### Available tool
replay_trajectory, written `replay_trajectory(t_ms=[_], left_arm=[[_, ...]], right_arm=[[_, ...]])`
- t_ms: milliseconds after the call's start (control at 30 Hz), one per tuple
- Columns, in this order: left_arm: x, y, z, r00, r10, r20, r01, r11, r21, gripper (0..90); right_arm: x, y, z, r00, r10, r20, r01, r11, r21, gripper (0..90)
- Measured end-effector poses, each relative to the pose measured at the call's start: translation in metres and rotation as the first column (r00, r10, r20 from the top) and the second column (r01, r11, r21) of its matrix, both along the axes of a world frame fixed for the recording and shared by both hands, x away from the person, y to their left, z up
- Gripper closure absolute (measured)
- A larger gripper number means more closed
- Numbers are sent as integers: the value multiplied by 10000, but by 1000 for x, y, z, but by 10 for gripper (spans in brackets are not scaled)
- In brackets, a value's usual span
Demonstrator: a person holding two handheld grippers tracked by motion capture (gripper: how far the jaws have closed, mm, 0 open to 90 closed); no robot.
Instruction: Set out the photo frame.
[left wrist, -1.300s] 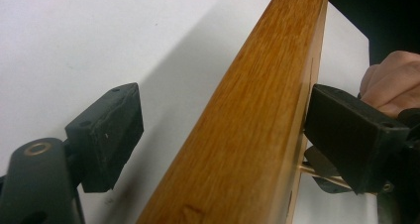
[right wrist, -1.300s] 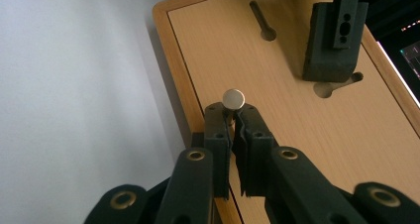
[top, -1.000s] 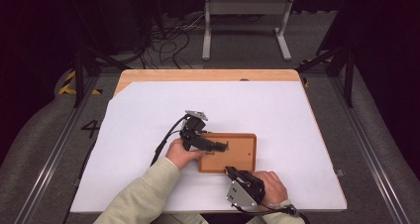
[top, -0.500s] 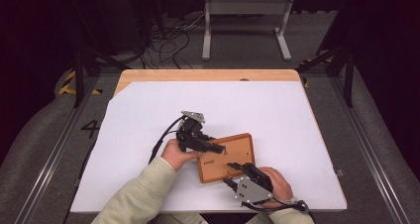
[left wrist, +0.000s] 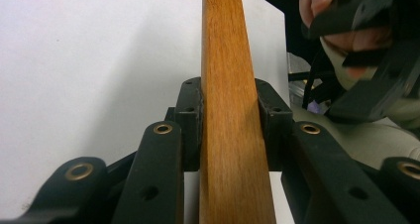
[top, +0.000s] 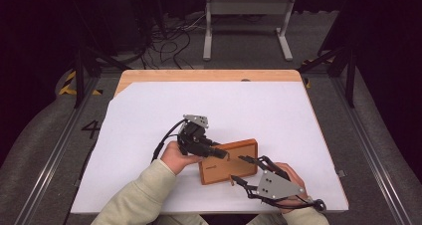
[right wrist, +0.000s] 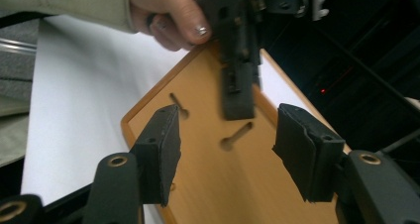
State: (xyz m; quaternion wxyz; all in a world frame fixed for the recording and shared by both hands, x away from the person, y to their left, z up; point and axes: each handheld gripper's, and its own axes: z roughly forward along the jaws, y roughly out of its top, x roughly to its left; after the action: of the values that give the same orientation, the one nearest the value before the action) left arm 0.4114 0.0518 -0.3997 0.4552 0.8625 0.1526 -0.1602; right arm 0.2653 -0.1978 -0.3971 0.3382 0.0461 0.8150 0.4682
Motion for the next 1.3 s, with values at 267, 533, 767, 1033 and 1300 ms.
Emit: replay_trajectory(t_ms=[267,533,767,1033,1300], left_arm=[[-6,2,11,9981,14,618,-28,9998,216,702],[-11,9,26,9894,632,1304,-677,9972,302,701],[-14,18,42,9729,1421,1824,-1527,9872,452,701],[-16,27,50,9418,2417,2338,-2586,9650,438,701],[-21,34,59,8911,3484,2908,-3657,9307,56,700]], right_arm=[[1,-22,13,9977,-568,363,538,9953,802,431],[5,-36,17,9907,-1290,436,1230,9853,1189,436],[15,-52,14,9726,-2325,-76,2313,9629,1390,432],[24,-57,6,9502,-3094,-364,3115,9449,1001,431],[28,-59,2,9392,-3390,-549,3427,9358,832,424]])
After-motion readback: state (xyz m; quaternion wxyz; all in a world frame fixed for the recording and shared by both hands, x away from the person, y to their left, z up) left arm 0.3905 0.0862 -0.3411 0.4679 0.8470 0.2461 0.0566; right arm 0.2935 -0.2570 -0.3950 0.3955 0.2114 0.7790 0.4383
